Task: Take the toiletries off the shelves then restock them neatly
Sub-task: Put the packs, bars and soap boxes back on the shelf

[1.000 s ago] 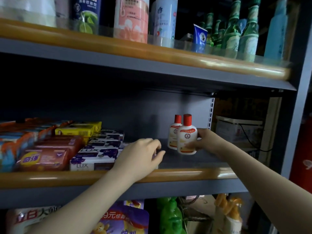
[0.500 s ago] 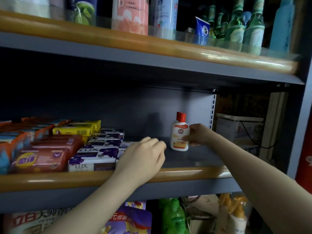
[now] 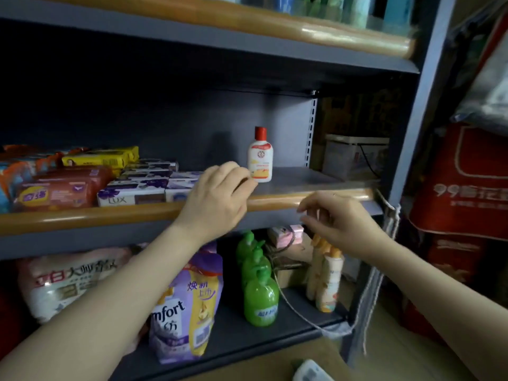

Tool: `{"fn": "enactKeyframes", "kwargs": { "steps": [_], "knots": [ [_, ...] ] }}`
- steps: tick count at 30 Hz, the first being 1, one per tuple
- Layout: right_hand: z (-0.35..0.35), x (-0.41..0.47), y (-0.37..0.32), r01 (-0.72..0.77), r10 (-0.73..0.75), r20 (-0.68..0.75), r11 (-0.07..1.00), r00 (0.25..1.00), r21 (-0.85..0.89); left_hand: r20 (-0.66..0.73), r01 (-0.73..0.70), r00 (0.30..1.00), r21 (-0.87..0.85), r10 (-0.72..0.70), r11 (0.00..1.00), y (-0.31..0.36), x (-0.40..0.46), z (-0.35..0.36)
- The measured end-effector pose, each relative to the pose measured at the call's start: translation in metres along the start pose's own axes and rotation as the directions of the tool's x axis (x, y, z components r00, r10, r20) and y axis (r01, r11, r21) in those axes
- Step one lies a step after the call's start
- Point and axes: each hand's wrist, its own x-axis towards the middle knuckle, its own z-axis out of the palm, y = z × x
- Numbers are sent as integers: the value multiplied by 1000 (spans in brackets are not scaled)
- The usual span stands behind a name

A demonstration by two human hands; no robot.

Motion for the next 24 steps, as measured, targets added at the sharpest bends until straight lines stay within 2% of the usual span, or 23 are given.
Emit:
{"fn": "enactKeyframes", "kwargs": {
  "steps": [2,3,6,9,12,15,16,18,19,21,24],
  "knots": [
    [9,-41,2,-59,48,216,997,975,46,-26,-61,998,-68,60,996,34,-17,-3],
    [17,-60,5,-92,70,338,995,939,48,-6,-96,995,-124,96,988,52,-29,-3],
    [48,-118,20,-201,160,637,980,754,-7,160,-159,964,-299,214,941,99,-68,-1],
    [78,-163,30,-246,207,768,967,606,-67,343,-134,888,-442,305,887,137,-110,3],
    [97,-187,30,-266,272,800,953,535,-146,539,-24,753,-551,378,834,175,-147,-5],
    [113,-204,29,-362,403,791,899,461,-247,703,195,611,-579,364,792,206,-161,-22],
    [117,-209,29,-377,433,775,886,461,-271,759,293,558,-558,335,777,214,-163,-27],
    [124,-218,30,-379,476,735,871,483,-314,880,498,372,-458,296,736,229,-162,-36],
    [126,-221,30,-376,491,715,865,497,-333,908,552,315,-411,275,726,238,-162,-40],
    [130,-225,29,-371,514,679,856,524,-361,944,598,240,-327,226,732,255,-162,-46],
    [130,-226,24,-395,545,659,836,518,-381,968,596,184,-246,169,764,276,-164,-52]
  ]
}}
